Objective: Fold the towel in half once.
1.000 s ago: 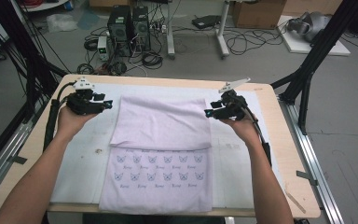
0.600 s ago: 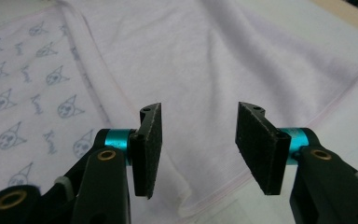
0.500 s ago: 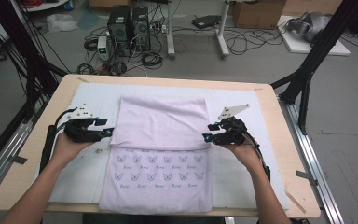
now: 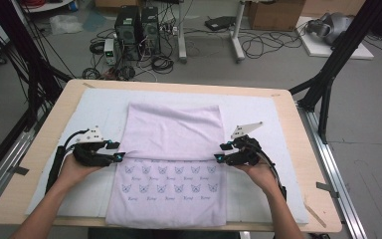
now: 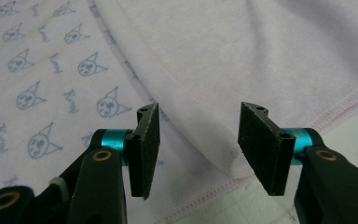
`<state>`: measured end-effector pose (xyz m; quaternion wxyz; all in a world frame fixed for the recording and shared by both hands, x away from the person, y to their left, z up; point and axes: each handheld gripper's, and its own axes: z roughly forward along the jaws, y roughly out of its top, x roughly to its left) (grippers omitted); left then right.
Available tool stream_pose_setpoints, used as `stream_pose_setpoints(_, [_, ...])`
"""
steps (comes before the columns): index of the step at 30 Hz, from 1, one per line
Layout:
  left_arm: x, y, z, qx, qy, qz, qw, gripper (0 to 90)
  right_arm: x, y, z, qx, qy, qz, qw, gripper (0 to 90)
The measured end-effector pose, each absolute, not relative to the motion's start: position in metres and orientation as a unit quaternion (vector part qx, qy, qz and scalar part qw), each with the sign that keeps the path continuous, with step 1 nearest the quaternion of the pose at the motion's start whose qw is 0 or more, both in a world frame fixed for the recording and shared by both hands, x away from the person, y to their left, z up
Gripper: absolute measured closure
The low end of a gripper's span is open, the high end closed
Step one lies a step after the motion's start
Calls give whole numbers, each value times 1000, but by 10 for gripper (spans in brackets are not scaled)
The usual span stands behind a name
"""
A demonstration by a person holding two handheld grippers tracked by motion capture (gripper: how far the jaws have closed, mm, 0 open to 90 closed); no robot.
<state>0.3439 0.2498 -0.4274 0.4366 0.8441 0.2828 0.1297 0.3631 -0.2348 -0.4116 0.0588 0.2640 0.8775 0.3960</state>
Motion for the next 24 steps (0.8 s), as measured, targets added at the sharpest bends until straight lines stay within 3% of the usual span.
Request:
stream_pose_setpoints(8, [348, 246, -437, 856, 284, 117, 415, 640, 372, -230, -426, 272, 888, 369, 44, 522])
stream_pose_setpoints(14, [346, 245, -437, 858, 275, 122, 416, 836, 371, -232, -425, 271, 889, 366, 42, 605])
stream_pose_setpoints(17, [344, 244, -437, 855, 275, 120, 422, 806, 365, -233, -421, 266, 889, 371, 40, 582])
stream_pose_setpoints(21, [342, 244, -436, 853, 275, 120, 426, 686, 344, -235, -413, 237, 889, 386, 56, 591])
stream_pose_setpoints(24, [341, 244, -435, 854, 275, 120, 426, 666, 321, -240, -417, 225, 891, 391, 44, 589])
